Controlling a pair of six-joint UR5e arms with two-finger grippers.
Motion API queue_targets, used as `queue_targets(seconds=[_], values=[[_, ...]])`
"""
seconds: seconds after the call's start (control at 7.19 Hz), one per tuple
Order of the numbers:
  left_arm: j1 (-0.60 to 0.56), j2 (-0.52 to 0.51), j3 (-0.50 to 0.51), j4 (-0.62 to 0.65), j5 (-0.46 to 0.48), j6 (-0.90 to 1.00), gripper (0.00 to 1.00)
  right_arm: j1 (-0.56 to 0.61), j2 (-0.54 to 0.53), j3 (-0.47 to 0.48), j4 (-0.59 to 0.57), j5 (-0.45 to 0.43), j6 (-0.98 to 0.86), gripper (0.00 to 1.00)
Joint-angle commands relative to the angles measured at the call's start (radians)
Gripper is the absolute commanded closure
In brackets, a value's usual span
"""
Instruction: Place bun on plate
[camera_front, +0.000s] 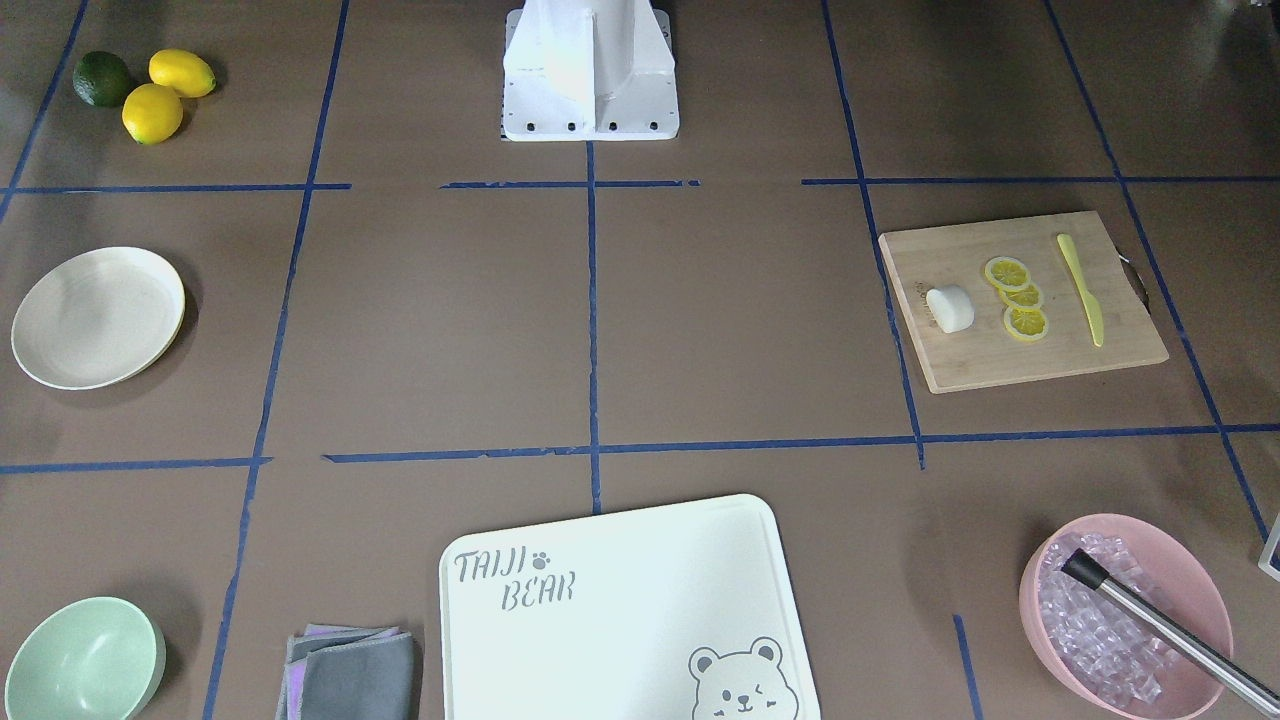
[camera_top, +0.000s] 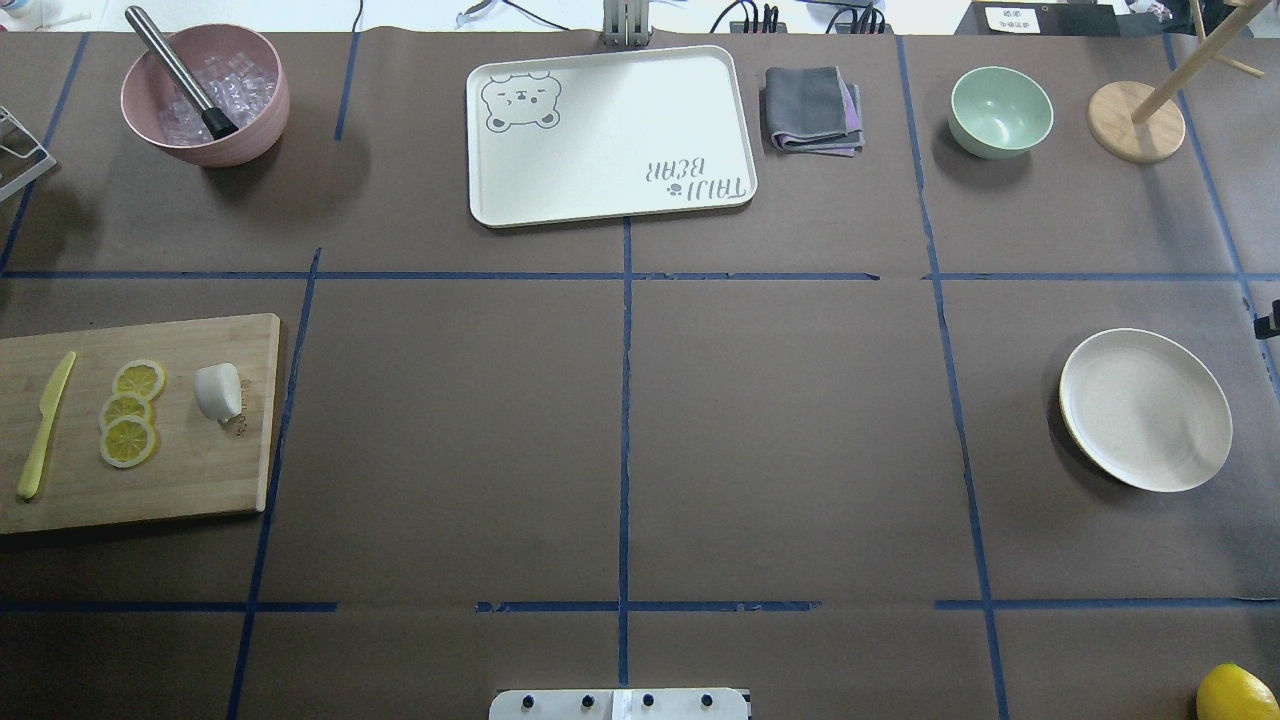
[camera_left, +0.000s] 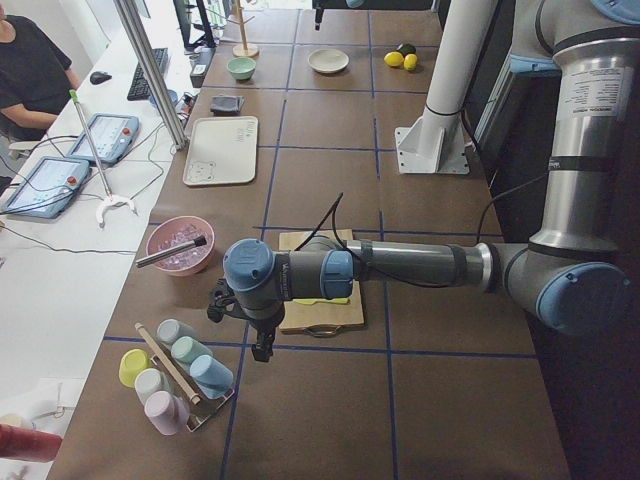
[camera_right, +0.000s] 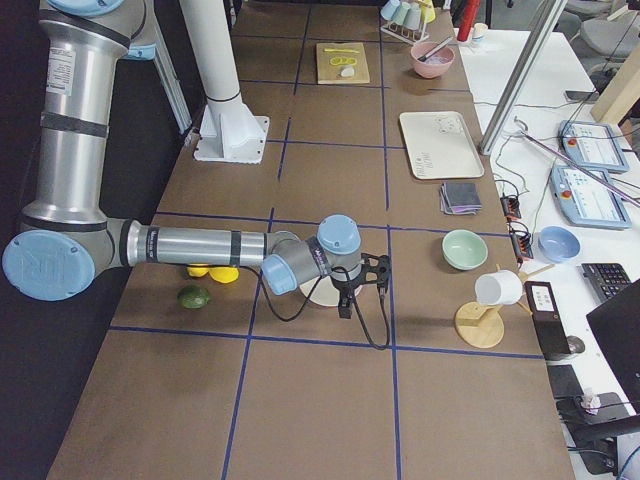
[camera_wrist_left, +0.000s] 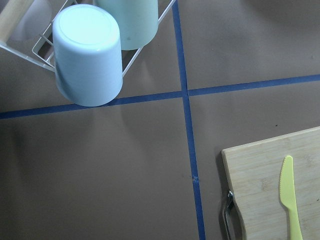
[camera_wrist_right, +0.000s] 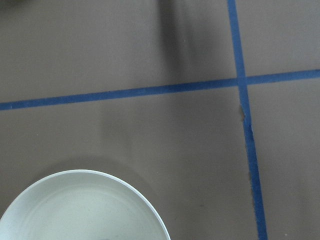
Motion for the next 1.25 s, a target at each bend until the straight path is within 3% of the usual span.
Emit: queue_targets(seconds=[0.0,0.42,0.83,0.97,1.11], values=[[0.000,0.001,-0.003,0.001,0.000,0.000,0.00,-0.099,-0.024,-0.011,0.027,-0.051,0.035,0.00],[0.000,0.001,-0.003,0.001,0.000,0.000,0.00,-0.159,-0.020,-0.135,0.178,-0.068,0.077,0.00],[0.000,0.001,-0.003,0.001,0.000,0.000,0.00,-0.179,-0.020,-0.134,0.206,-0.062,0.089,0.02],[0.000,0.001,-0.003,0.001,0.000,0.000,0.00,-0.179,-0.020,-0.134,0.206,-0.062,0.089,0.07],[0.000,0.000,-0.003,0.001,0.000,0.000,0.00,-0.180,-0.020,-0.134,0.206,-0.062,0.089,0.20]])
